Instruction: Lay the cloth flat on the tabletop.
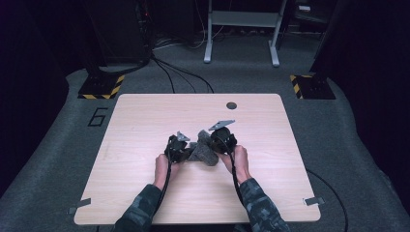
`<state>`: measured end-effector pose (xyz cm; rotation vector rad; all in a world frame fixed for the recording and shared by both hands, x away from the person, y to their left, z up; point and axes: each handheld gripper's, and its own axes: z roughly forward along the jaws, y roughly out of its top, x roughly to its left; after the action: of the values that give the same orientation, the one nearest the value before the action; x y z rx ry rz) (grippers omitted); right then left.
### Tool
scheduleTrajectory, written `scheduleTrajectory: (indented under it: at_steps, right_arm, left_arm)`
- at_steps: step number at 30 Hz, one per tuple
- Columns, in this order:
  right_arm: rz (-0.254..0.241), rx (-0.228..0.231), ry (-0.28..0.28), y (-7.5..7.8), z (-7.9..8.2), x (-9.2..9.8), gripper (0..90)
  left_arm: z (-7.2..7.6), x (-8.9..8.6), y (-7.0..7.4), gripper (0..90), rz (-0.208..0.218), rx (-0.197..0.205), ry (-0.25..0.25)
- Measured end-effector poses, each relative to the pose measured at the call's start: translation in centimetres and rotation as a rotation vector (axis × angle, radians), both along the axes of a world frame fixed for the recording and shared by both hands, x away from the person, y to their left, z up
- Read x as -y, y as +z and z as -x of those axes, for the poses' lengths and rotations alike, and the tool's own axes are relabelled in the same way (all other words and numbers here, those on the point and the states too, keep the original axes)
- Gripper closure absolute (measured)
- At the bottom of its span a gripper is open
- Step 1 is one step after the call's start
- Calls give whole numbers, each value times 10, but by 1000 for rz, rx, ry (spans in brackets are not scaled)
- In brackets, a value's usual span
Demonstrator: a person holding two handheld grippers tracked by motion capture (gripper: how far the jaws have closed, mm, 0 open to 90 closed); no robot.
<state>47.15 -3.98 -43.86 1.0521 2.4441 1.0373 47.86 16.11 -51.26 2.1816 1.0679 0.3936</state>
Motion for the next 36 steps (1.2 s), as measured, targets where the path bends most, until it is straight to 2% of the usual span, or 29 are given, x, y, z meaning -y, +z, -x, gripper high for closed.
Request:
scheduleTrajectory:
  at_steps: [1,7,14,15,19,21,26,28,29,30,31,32,33,34,36]
  right_arm:
    - [-4,15,0,1,1,4,888]
    - [-19,35,-28,11,8,25,887]
    - [-22,40,-55,7,12,48,884]
    - [-21,44,-56,6,12,52,884]
    - [-25,59,-79,7,19,66,884]
    - [-33,56,-92,6,26,80,881]
    - [-22,29,-119,-3,36,98,868]
    - [-29,-5,-153,-10,39,109,822]
    - [-25,-8,-155,-11,38,117,771]
    - [-25,-8,-155,-11,38,117,771]
    - [-48,-4,-166,-7,40,126,655]
    - [-48,-4,-166,-7,40,126,655]
    - [-67,-7,-177,-1,42,131,587]
    - [-74,3,-174,3,42,133,563]
    - [-81,10,-172,8,43,134,540]
  left_arm:
    - [0,-1,0,880,1,1,6]
    - [-1,-2,0,880,-6,8,21]
    - [-1,-5,1,880,-35,23,29]
    - [-2,-6,0,880,-27,19,31]
    - [-3,-10,0,880,-41,27,40]
    - [-3,-13,0,880,-39,29,53]
    - [-4,-15,0,879,-40,26,50]
    - [-4,-15,1,876,-41,24,48]
    - [-4,-15,1,868,-41,23,48]
    - [-4,-15,1,868,-41,22,48]
    - [-3,-17,3,830,-32,18,51]
    - [-3,-17,3,801,-32,18,51]
    - [-2,-19,7,753,-27,26,52]
    - [-2,-19,7,704,-27,26,52]
    - [-1,-21,13,631,-26,41,53]
